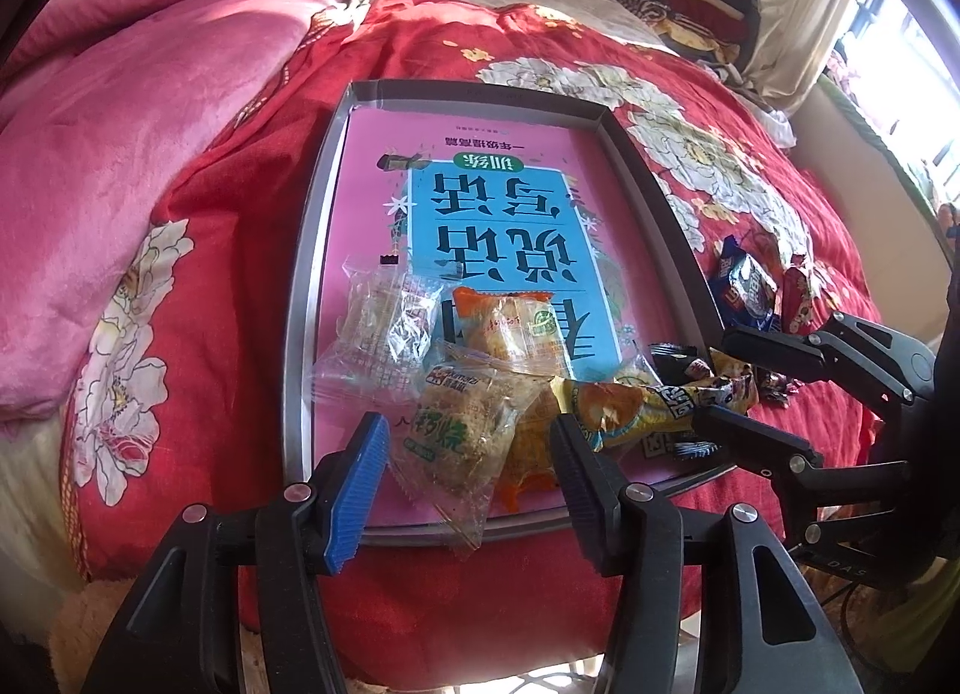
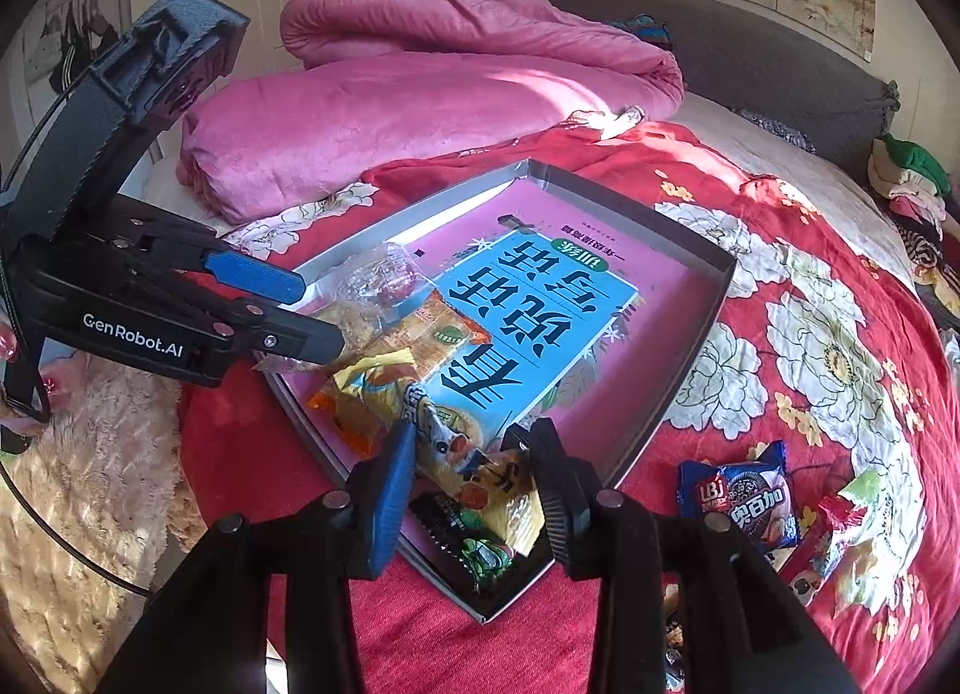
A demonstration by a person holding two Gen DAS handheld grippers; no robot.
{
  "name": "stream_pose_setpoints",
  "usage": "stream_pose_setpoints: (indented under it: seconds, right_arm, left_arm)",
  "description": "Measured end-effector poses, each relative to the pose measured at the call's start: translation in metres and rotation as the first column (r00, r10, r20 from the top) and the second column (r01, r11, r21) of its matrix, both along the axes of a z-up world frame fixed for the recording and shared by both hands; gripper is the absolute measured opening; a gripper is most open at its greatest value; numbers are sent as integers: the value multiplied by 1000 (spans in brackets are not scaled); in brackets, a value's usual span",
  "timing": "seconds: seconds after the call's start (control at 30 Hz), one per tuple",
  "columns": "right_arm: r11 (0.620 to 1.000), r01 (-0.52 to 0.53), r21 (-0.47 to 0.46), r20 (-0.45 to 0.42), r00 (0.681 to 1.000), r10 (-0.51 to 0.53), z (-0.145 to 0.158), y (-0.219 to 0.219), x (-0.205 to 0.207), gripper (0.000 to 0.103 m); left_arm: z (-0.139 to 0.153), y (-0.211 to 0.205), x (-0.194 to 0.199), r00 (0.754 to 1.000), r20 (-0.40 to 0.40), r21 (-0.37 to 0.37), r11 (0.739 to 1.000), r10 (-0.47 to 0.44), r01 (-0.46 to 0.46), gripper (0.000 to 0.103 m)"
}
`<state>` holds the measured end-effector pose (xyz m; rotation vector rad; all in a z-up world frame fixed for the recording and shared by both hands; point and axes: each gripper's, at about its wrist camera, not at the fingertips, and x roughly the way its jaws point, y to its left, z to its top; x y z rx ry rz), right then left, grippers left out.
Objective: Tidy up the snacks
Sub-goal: 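Lower and release the cracker bag in the tray with the left tool while the right releases the stick snack, then lift both open tools from the tray and move them to the snack pile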
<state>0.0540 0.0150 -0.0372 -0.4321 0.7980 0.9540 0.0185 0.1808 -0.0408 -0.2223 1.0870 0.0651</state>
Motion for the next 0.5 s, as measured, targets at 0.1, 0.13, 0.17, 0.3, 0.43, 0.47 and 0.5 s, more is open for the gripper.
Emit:
stream_pose_setpoints:
  seconds: [0.1, 0.13, 0.17, 0.3, 0.43, 0.47, 0.5]
  right_arm:
    - [1000, 13, -1, 1, 1000, -13, 0, -3, 2, 41]
    - [1000, 17, 0, 1, 1000, -17, 1, -4, 2, 41]
    - [1000, 24, 3, 0, 1000, -24, 1, -5, 3, 41]
    - [999, 41, 16, -2, 999, -41, 3, -9, 5, 43]
    - [998, 56, 23, -6, 998, -56, 5, -13, 7, 44]
    - [998, 59, 24, -5, 998, -59, 5, -14, 7, 44]
    - [998, 61, 26, -5, 998, -61, 5, -14, 7, 44]
  left_arm:
    - [1, 0, -1, 1000, 4, 2, 1000, -1, 1, 58]
    - [2, 0, -1, 1000, 8, 2, 1000, -1, 1, 59]
    - [3, 0, -1, 1000, 13, -2, 1000, 0, 0, 59]
    - [10, 0, -3, 999, 45, -13, 1000, 0, 1, 60]
    - [16, -2, -4, 997, 76, -18, 1000, -8, 9, 62]
    - [18, -3, -5, 997, 82, -18, 1000, -9, 10, 62]
    - [19, -3, -5, 996, 87, -18, 1000, -9, 11, 62]
